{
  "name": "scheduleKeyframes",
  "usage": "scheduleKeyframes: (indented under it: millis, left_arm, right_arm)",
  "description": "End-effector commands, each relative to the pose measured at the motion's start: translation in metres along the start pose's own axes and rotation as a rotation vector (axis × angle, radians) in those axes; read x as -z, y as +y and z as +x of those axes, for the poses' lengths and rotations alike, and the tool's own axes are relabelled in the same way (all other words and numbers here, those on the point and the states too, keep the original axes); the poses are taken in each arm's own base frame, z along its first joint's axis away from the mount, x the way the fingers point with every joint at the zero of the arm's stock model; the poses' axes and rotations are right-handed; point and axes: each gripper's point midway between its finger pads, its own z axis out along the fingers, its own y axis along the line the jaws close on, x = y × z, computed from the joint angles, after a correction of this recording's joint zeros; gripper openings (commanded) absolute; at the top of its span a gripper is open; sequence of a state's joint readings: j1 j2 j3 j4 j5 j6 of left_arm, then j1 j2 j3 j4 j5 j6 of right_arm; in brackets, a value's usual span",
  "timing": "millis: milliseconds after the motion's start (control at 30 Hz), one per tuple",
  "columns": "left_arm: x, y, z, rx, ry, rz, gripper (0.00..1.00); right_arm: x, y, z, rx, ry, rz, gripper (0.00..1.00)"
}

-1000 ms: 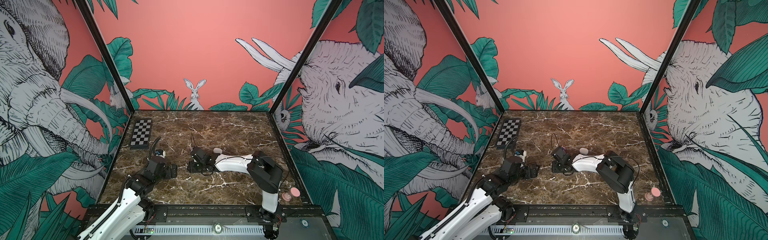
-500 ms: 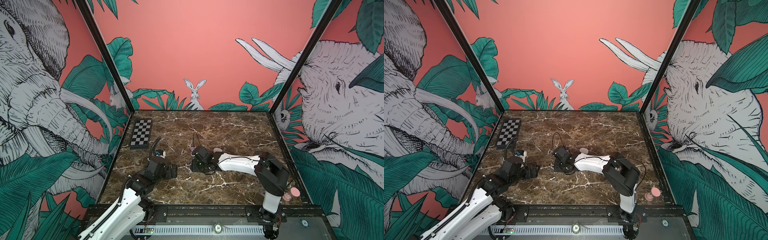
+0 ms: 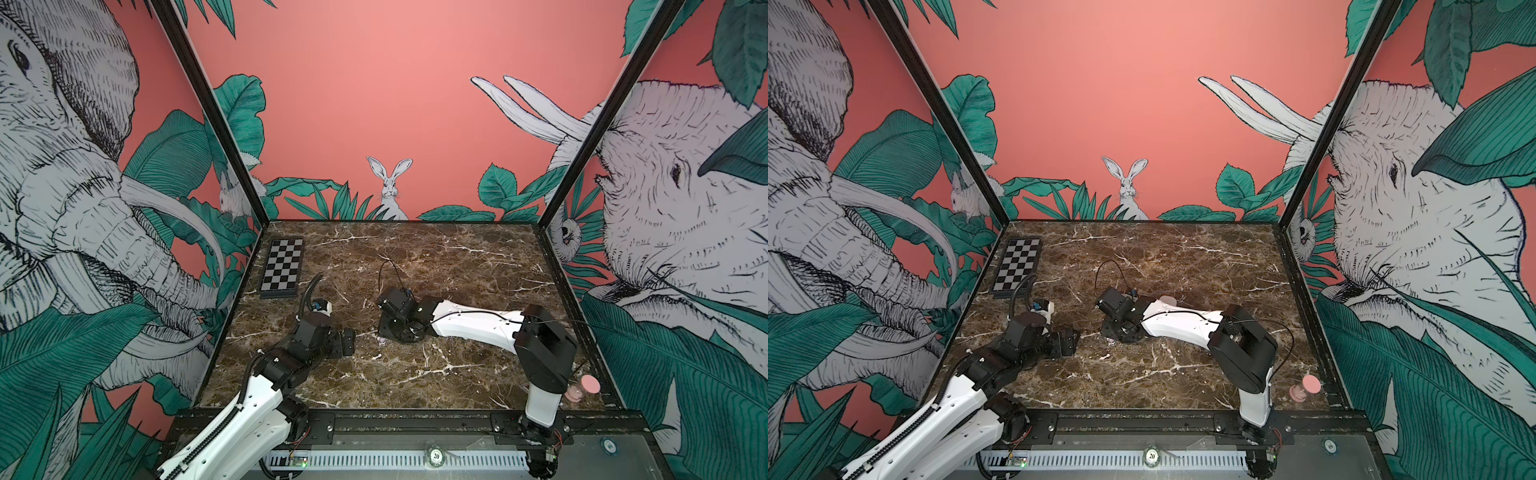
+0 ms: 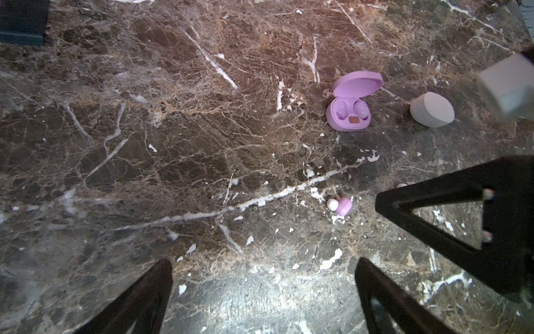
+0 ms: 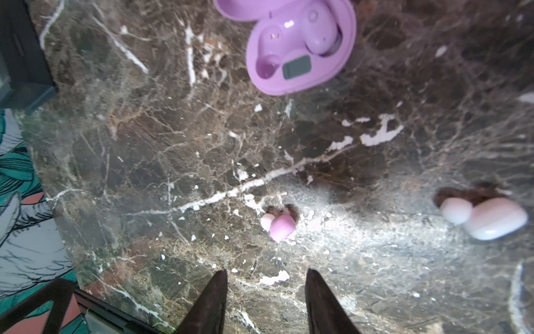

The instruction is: Insert the wireless bluetooth earbuds into the charging case

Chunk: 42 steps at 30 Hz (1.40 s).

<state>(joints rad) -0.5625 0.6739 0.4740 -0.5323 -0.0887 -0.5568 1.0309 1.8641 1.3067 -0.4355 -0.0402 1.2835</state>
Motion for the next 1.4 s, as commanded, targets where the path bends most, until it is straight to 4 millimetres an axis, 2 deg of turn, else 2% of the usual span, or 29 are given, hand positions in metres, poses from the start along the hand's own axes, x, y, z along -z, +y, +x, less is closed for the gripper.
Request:
scheduleKeyframes:
  millis: [0,967,1367]
  left_arm:
    - [-0.002,-0.001,0.001,-0.008,-0.002,0.006,0.99]
    - [-0.003,0.0,0.001,-0.01,-0.007,0.003,0.99]
    - [-0.004,0.001,0.002,-0.011,-0.004,0.001,0.99]
  right_arm:
    - [-0.008,-0.004,0.003,-0.034,0.001,0.048,0.42]
    - [-0.032,-0.002,-0.002,-0.023,-0.027,0.072,0.29]
    - [-0.033,-0.005,-0.003,-0.016,-0.031,0.086,0.25]
